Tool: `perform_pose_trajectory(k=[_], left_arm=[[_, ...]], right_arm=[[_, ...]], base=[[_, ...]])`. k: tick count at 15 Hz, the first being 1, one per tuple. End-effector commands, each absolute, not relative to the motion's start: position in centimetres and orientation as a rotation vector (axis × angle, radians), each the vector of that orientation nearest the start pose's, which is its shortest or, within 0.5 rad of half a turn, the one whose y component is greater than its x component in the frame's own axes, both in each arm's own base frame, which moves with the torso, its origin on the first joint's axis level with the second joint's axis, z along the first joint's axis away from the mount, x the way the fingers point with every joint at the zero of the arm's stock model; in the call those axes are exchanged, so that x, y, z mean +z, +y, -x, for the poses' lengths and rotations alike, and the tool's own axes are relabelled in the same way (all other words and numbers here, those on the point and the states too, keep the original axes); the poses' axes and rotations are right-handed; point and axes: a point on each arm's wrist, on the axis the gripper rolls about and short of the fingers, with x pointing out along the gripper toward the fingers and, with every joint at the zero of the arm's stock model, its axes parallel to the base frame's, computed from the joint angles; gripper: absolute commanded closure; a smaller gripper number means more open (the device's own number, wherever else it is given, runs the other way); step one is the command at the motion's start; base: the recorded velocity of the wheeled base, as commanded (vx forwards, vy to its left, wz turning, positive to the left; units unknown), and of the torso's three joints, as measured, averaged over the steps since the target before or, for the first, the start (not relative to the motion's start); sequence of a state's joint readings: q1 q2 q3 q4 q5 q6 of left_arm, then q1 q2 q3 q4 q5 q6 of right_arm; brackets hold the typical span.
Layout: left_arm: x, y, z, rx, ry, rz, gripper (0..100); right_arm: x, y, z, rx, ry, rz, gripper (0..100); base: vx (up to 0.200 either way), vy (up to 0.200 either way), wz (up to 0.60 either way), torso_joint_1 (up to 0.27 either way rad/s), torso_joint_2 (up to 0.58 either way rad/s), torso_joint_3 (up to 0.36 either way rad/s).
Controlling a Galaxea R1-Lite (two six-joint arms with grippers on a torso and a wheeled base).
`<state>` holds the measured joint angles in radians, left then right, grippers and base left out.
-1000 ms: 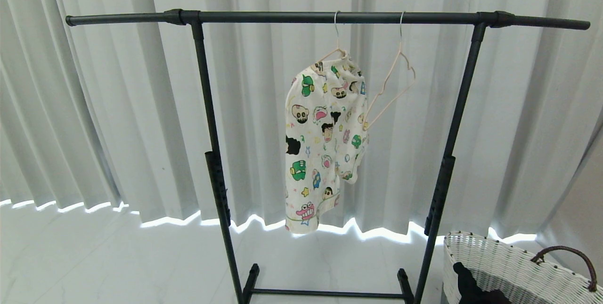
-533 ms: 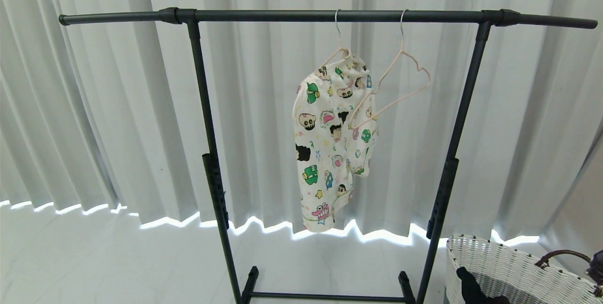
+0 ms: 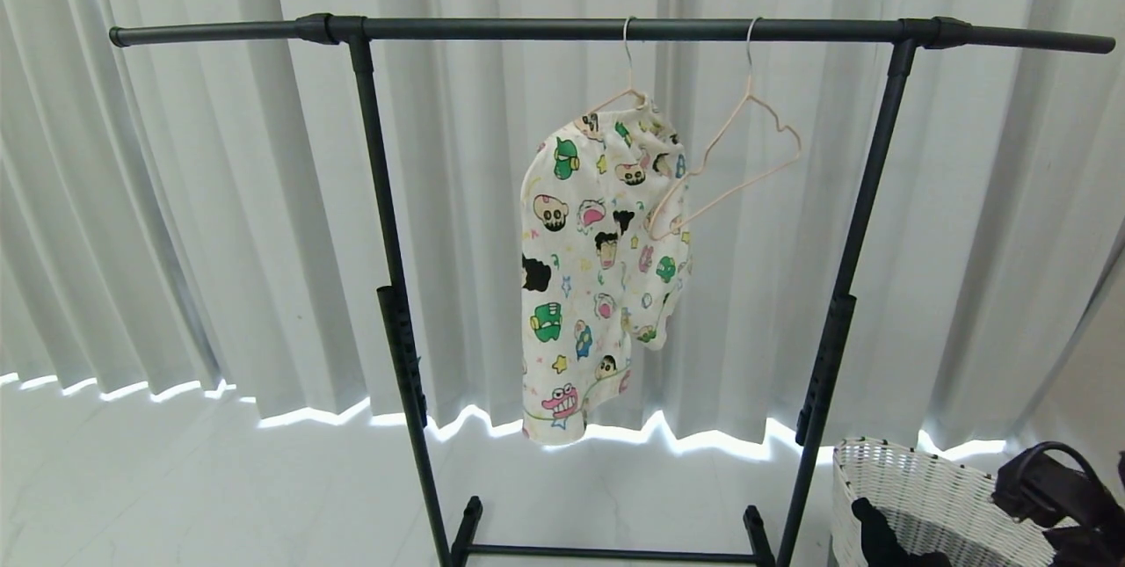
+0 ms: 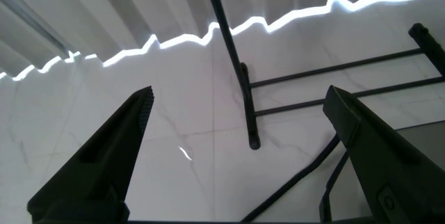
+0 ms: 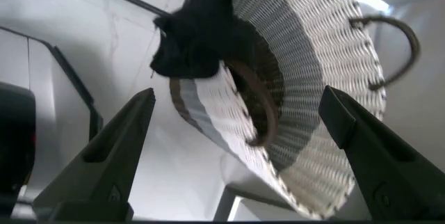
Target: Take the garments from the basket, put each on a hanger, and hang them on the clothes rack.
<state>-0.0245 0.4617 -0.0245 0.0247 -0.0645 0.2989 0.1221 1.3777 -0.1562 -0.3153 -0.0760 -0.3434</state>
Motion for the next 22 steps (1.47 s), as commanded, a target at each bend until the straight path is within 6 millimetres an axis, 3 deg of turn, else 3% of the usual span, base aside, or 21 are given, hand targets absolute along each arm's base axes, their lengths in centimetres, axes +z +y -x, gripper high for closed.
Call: perform_pose_trajectory(k=[1, 8, 13, 19, 20, 22], left_arm=[[8.2, -0.2, -1.4, -0.156, 0.448, -0.284, 0], [8.2, -0.2, -1.4, -0.157, 0.456, -0.284, 0], [8.2, -0.2, -1.4, -0.157, 0.454, -0.284, 0], [8.2, -0.2, -1.4, -0.157, 0.453, -0.284, 0], [8.2, -0.2, -1.4, -0.157, 0.451, -0.284, 0], [8.2, -0.2, -1.4, -0.158, 0.45, -0.285, 0]], right_arm=[[3.3, 2.2, -16.3, 0.237, 1.027, 0.429, 0], [-0.3, 1.9, -18.6, 0.172, 1.159, 0.464, 0], [-1.1, 1.9, -21.2, 0.146, 1.127, 0.453, 0], [-1.6, 1.6, -21.6, 0.103, 1.099, 0.46, 0], [-1.5, 1.6, -21.7, 0.102, 1.095, 0.462, 100], [-1.4, 1.6, -21.8, 0.075, 1.079, 0.477, 100]], base=[[0.0, 0.0, 0.0, 0.0, 0.0, 0.0], [0.0, 0.0, 0.0, 0.0, 0.0, 0.0], [0.0, 0.0, 0.0, 0.0, 0.0, 0.0], [0.0, 0.0, 0.0, 0.0, 0.0, 0.0], [0.0, 0.0, 0.0, 0.0, 0.0, 0.0], [0.0, 0.0, 0.0, 0.0, 0.0, 0.0]])
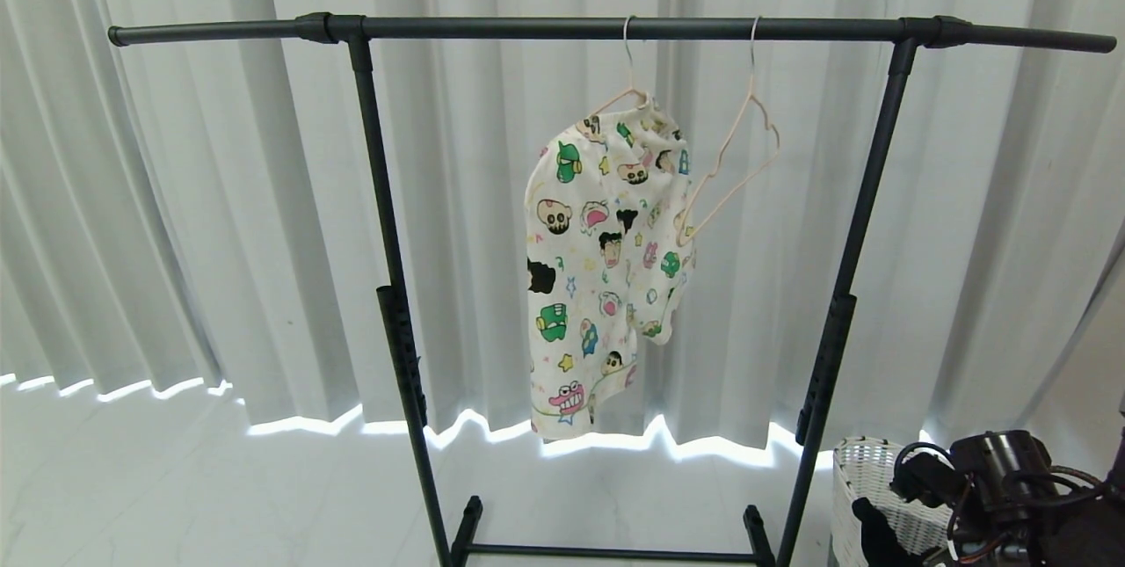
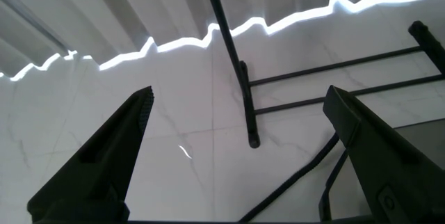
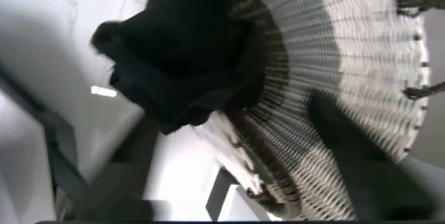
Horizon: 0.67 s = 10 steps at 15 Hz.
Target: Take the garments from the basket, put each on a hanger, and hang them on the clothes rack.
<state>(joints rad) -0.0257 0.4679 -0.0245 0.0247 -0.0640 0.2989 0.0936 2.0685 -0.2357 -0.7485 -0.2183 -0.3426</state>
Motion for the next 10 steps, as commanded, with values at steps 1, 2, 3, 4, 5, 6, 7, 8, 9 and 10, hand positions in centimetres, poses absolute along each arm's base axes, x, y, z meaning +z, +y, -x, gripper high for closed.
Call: perform_pose_trajectory(k=[1, 2, 3, 4, 5, 6, 7, 8, 9, 10], left_arm=[[8.2, -0.2, -1.4, -0.16, 0.451, -0.285, 0], [8.2, -0.2, -1.4, -0.161, 0.451, -0.285, 0], [8.2, -0.2, -1.4, -0.167, 0.45, -0.287, 0], [8.2, -0.2, -1.4, -0.17, 0.451, -0.286, 0], [8.2, -0.2, -1.4, -0.184, 0.449, -0.29, 0], [8.2, -0.3, -1.4, -0.212, 0.446, -0.296, 0], [8.2, -0.3, -1.4, -0.243, 0.447, -0.301, 0], [8.2, -0.3, -1.4, -0.256, 0.446, -0.304, 0], [8.2, -0.3, -1.4, -0.253, 0.445, -0.304, 0], [8.2, -0.3, -1.3, -0.236, 0.437, -0.301, 0]], right_arm=[[-1.3, 1.5, -21.8, 0.051, 1.082, 0.49, 100], [-1.2, 1.5, -21.7, 0.045, 1.079, 0.49, 100], [-0.7, 1.6, -21.6, 0.046, 1.054, 0.488, 100], [-0.1, 1.7, -21.4, 0.051, 1.031, 0.49, 100], [0.7, 2.1, -21.3, 0.061, 0.993, 0.495, 100], [1.5, 2.6, -21.3, 0.076, 0.953, 0.503, 100], [2.5, 3.1, -21.0, 0.095, 0.918, 0.511, 100], [3.5, 3.4, -20.9, 0.106, 0.896, 0.516, 100], [4.6, 3.5, -20.8, 0.109, 0.892, 0.517, 100], [6.3, 3.6, -21.1, 0.106, 0.876, 0.514, 100]], base=[[0.0, 0.0, 0.0, 0.0, 0.0, 0.0], [0.0, 0.0, 0.0, 0.0, 0.0, 0.0], [0.0, 0.0, 0.0, 0.0, 0.0, 0.0], [0.0, 0.0, 0.0, 0.0, 0.0, 0.0], [0.0, 0.0, 0.0, 0.0, 0.0, 0.0], [0.0, 0.0, 0.0, 0.0, 0.0, 0.0], [0.0, 0.0, 0.0, 0.0, 0.0, 0.0], [0.0, 0.0, 0.0, 0.0, 0.0, 0.0], [0.0, 0.0, 0.0, 0.0, 0.0, 0.0], [0.0, 0.0, 0.0, 0.0, 0.0, 0.0]])
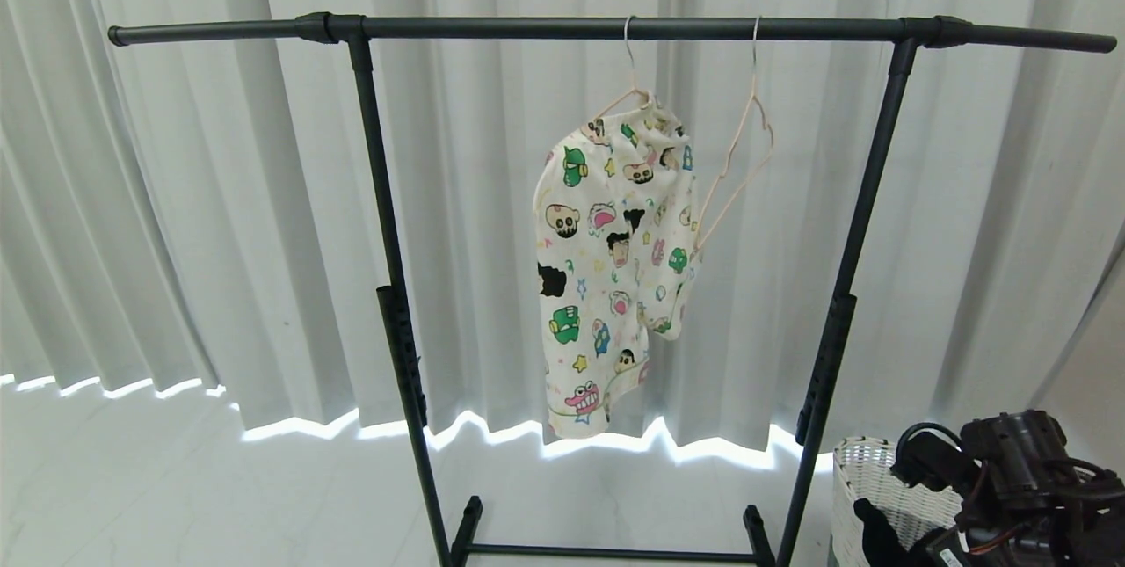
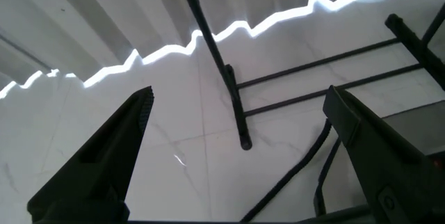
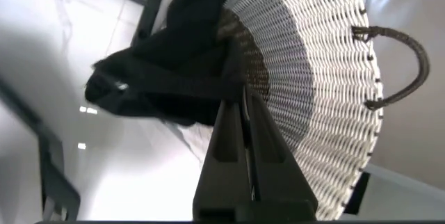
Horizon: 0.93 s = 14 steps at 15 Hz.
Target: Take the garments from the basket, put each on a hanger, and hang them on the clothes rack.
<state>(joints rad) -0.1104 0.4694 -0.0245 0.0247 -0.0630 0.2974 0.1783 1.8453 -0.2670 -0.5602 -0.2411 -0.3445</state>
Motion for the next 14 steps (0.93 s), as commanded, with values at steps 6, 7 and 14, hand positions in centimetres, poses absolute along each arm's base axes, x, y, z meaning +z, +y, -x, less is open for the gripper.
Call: perform_pose_trajectory(k=[6, 7, 14], left_arm=[[8.3, -0.2, -1.1, -0.217, 0.405, -0.299, 0], [8.3, -0.2, -1.0, -0.216, 0.395, -0.298, 0], [8.4, -0.6, 0.3, -0.407, 0.242, -0.191, 0]], right_arm=[[15.7, 5.9, -20.8, 0.191, 0.766, 0.538, 100], [16.9, 6.5, -20.4, 0.223, 0.739, 0.547, 100], [20.8, 10.3, -20.5, 0.331, 0.643, 0.516, 100]], base=[[-0.167, 0.0, 0.0, 0.002, 0.0, 0.0], [-0.2, 0.0, 0.0, -0.002, 0.0, 0.007], [-0.086, 0.0, 0.0, 0.0, 0.0, 0.0]])
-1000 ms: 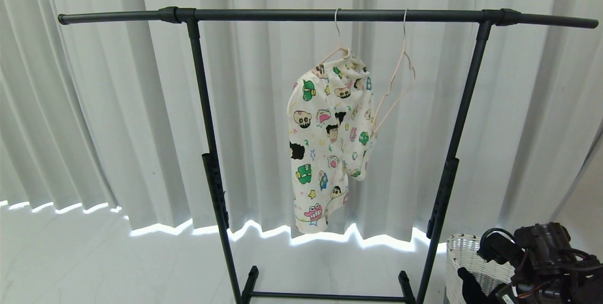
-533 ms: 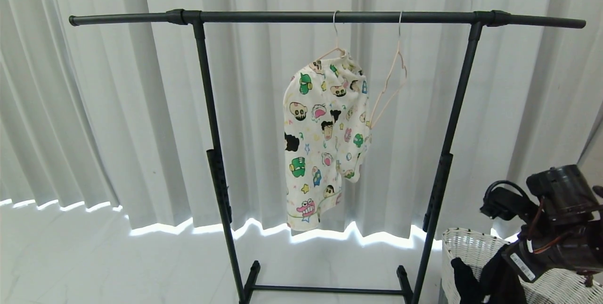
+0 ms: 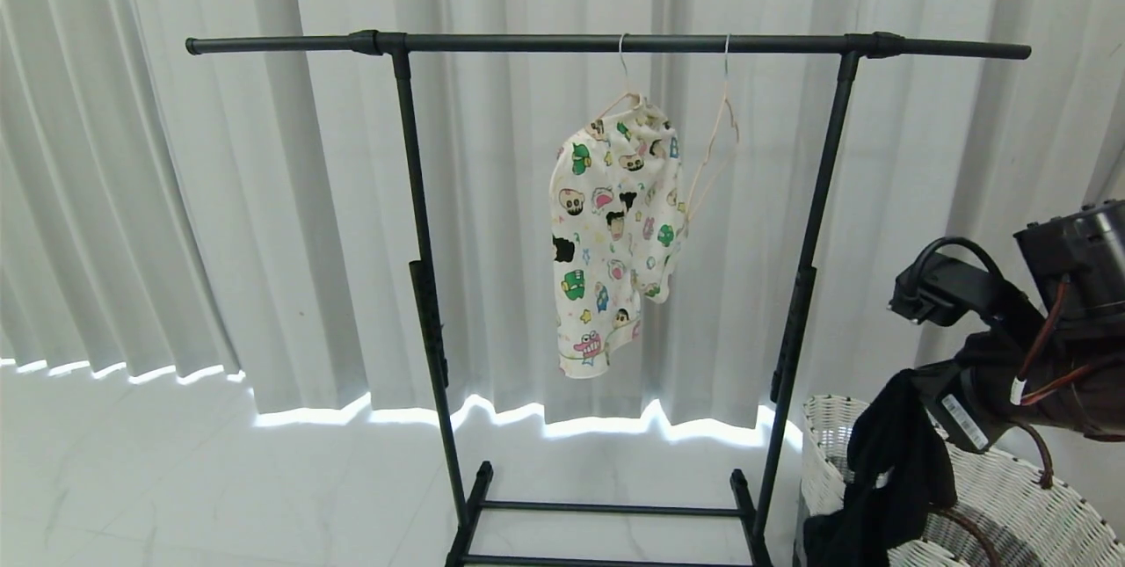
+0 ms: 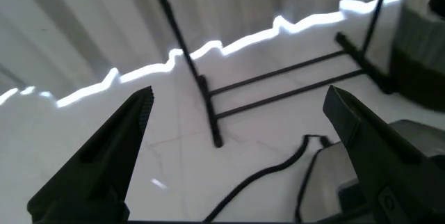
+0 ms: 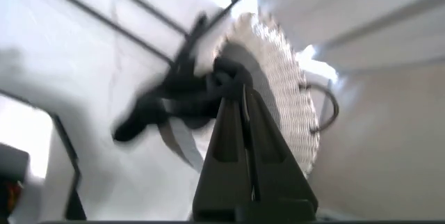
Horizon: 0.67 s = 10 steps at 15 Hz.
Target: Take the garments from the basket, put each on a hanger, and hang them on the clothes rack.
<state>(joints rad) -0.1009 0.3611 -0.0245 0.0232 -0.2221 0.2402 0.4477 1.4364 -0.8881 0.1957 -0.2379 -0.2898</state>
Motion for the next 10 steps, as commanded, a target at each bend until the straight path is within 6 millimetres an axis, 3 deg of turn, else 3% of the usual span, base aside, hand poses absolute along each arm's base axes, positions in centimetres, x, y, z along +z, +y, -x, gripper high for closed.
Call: perform_pose_trajectory(k=[1, 2, 4, 6, 8, 10], left_arm=[[8.8, -0.7, 0.5, -0.46, 0.203, -0.159, 0], [9.4, -0.7, 0.6, -0.475, 0.186, -0.145, 0], [13.5, -0.8, -0.4, -0.471, 0.177, -0.044, 0], [18.0, -1.1, -3.2, -0.465, 0.222, 0.022, 0], [21.8, -1.9, -8.2, -0.495, 0.272, 0.025, 0], [23.4, -3.7, -12.4, -0.589, 0.26, 0.017, 0]], right_arm=[[21.1, 11.3, -20.6, 0.353, 0.631, 0.493, 100], [21.2, 11.7, -20.7, 0.362, 0.626, 0.486, 100], [21.6, 13.2, -20.8, 0.406, 0.609, 0.477, 100], [22.0, 14.0, -21.0, 0.46, 0.594, 0.464, 100], [23.0, 15.0, -21.4, 0.526, 0.557, 0.427, 100], [24.7, 16.0, -21.4, 0.638, 0.501, 0.357, 100]], base=[[0.0, 0.0, 0.0, 0.0, 0.0, 0.0], [0.0, 0.0, 0.0, 0.0, 0.0, 0.0], [0.0, 0.0, 0.0, 0.0, 0.0, 0.0], [0.0, 0.0, 0.0, 0.0, 0.0, 0.0], [0.0, 0.0, 0.0, 0.0, 0.0, 0.0], [0.0, 0.0, 0.0, 0.0, 0.0, 0.0]])
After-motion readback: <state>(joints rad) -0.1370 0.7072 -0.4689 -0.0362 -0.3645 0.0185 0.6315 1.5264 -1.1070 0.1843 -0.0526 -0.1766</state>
